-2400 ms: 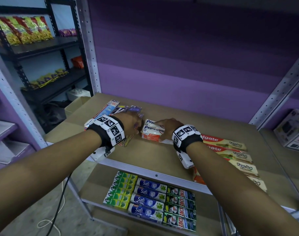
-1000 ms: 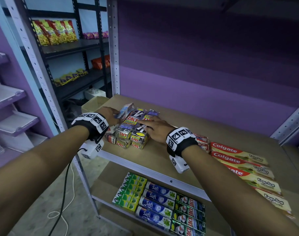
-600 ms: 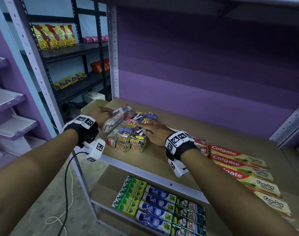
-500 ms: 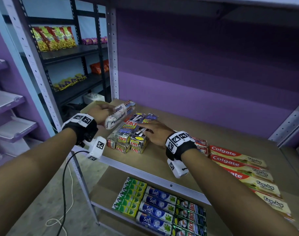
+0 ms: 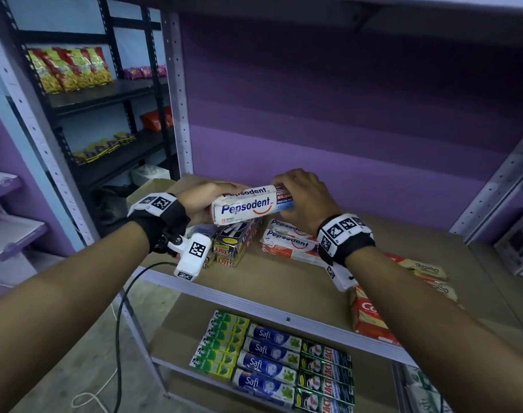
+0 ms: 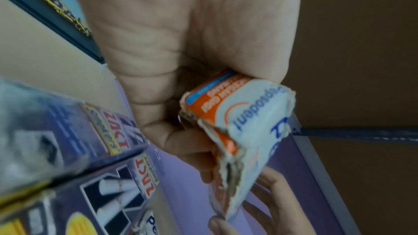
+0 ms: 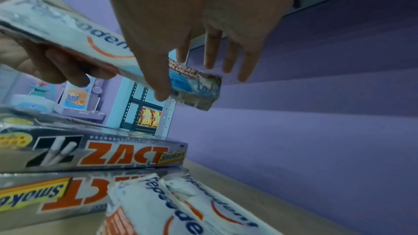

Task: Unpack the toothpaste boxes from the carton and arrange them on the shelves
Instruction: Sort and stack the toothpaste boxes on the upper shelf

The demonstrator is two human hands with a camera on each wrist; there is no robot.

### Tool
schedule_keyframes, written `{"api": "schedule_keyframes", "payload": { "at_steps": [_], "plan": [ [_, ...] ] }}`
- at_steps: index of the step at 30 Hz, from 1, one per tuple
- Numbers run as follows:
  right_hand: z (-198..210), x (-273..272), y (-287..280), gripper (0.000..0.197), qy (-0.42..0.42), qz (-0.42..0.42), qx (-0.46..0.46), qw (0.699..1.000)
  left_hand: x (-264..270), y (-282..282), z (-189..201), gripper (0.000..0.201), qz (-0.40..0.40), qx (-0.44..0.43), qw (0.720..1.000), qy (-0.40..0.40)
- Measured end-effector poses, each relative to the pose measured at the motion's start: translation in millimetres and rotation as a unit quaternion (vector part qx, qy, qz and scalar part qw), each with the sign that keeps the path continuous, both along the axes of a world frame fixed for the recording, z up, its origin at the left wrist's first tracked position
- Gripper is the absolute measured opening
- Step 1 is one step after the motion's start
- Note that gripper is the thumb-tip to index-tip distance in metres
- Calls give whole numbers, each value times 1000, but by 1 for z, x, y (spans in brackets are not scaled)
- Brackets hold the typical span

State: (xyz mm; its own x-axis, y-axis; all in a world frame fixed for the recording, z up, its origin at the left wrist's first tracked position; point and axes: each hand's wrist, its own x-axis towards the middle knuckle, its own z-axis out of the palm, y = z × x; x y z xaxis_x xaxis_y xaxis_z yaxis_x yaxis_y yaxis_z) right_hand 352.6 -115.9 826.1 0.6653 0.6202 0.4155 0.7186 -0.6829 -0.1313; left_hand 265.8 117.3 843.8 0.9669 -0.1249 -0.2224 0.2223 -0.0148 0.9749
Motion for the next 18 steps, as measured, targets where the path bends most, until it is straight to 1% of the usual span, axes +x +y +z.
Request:
{"api": "schedule_keyframes", "payload": {
  "at_steps": [4,7,9,13,16,18],
  "plan": [
    [-2,-7,-23,47,13,20,21,999,8,-11,-5,37,-33,-17,999,26],
    [-3,-14,-39,41,27,5,-2,1000,15,-13,-9,39,-58,5,997,46],
    [-2,-18,-50,41,55,-17,-29,998,20,-14,-12,38,-64,30,996,53],
    [6,-23,-67,38,133,-63,-75,986,29,-10,-19,34,-38,81,996,25],
    [6,-28,-76,35,161,-83,-127,975,34,-10,-22,27,-29,99,995,0],
    [1,-31,-79,37,166,-93,-172,967,36,-11,-25,25,-29,129,991,-19]
  ]
}}
